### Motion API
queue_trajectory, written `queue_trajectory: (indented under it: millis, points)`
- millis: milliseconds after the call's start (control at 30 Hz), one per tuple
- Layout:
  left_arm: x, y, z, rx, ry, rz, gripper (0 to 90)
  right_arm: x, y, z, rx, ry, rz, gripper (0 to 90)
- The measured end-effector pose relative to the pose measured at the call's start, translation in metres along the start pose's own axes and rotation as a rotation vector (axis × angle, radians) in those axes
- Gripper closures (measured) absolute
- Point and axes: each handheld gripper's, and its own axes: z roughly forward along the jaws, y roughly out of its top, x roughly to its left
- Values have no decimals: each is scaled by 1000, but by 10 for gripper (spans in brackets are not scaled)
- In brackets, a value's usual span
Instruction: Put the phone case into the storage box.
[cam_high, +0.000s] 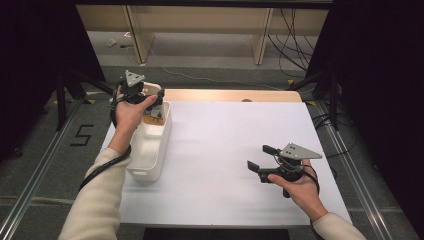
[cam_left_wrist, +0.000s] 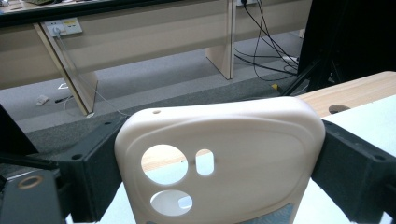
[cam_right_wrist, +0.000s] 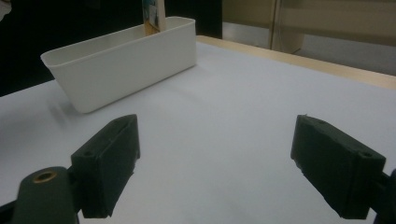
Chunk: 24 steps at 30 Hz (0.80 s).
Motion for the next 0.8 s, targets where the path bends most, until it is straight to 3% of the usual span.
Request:
queue_trajectory:
  millis: [733, 767, 800]
  points:
    - [1, 2, 11, 17, 8, 2, 103, 0, -1, -4, -7, -4, 5, 165]
    - [3, 3, 12, 6, 4, 37, 103, 0, -1, -4, -5, -5, 5, 165]
    - [3, 3, 13, 5, 6, 35, 103, 0, -1, -4, -5, -5, 5, 165]
